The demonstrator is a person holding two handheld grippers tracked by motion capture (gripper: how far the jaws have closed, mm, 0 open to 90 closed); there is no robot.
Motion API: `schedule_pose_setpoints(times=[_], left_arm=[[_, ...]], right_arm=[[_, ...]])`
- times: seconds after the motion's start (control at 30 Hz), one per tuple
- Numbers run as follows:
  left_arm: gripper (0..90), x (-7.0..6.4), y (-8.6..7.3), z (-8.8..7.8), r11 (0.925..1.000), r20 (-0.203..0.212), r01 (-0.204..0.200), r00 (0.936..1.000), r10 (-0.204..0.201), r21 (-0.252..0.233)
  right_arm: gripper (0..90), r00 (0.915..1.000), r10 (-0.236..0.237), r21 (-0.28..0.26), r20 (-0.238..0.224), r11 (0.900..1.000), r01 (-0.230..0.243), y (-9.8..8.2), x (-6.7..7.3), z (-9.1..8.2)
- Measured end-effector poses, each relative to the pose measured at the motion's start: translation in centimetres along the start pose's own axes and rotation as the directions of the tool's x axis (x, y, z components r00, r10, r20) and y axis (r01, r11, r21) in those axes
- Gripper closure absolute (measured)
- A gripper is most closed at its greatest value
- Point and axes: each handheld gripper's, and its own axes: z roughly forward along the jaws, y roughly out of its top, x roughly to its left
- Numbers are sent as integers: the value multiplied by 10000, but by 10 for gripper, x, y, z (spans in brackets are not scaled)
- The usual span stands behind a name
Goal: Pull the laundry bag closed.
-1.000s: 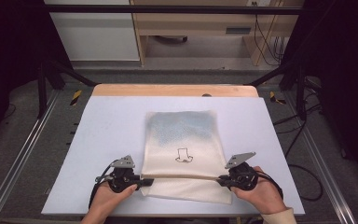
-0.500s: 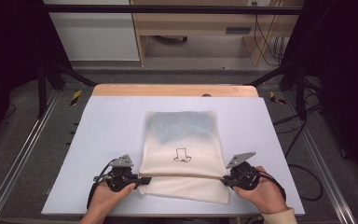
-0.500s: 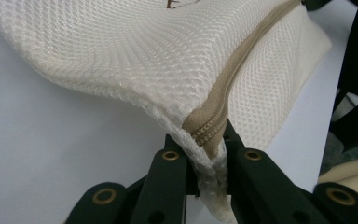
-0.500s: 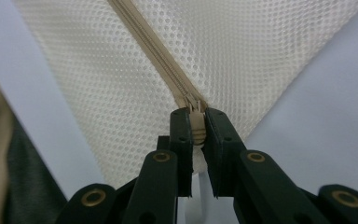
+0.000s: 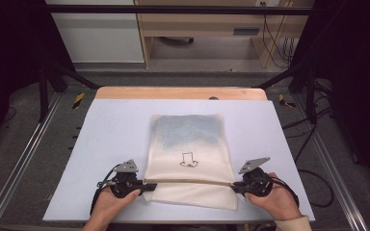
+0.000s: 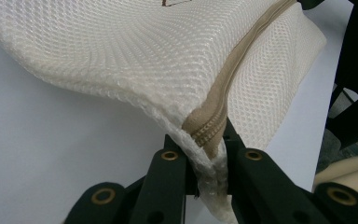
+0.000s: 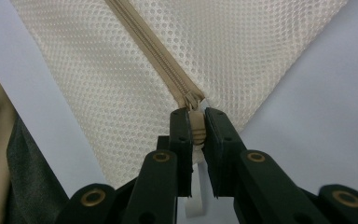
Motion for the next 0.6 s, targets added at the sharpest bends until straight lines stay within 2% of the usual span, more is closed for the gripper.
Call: schedule_pose_setpoints(times=[0.2,0.37,0.43,0.47,0.5,0.53,0.57,0.6], left_arm=[[826,0,0,0,10000,-8,13,10000,-13,28],[776,-2,0,1,10000,-186,-26,9998,27,82],[725,-2,0,1,10000,-320,41,9995,-39,53],[702,-2,0,1,10000,-320,41,9995,-39,53],[674,-1,0,1,9999,-405,103,9991,-104,-18],[639,-1,0,1,9999,-405,103,9991,-104,-18],[595,-1,0,0,9999,-555,97,9984,-102,-102],[552,-1,0,0,9999,-555,97,9984,-102,-102]], right_arm=[[819,10000,25,-13,-44,10000,-25,0,0,1],[803,9999,77,-50,-84,10000,-77,-1,0,2],[743,10000,12,-90,29,10000,-12,-1,0,3],[743,10000,12,-90,29,10000,-12,-1,0,3],[699,10000,26,-165,52,9999,-25,0,0,3],[699,10000,26,-165,52,9999,-25,0,0,3],[627,10000,69,-273,43,9996,-68,1,1,3],[627,10000,69,-273,43,9996,-68,1,1,3]])
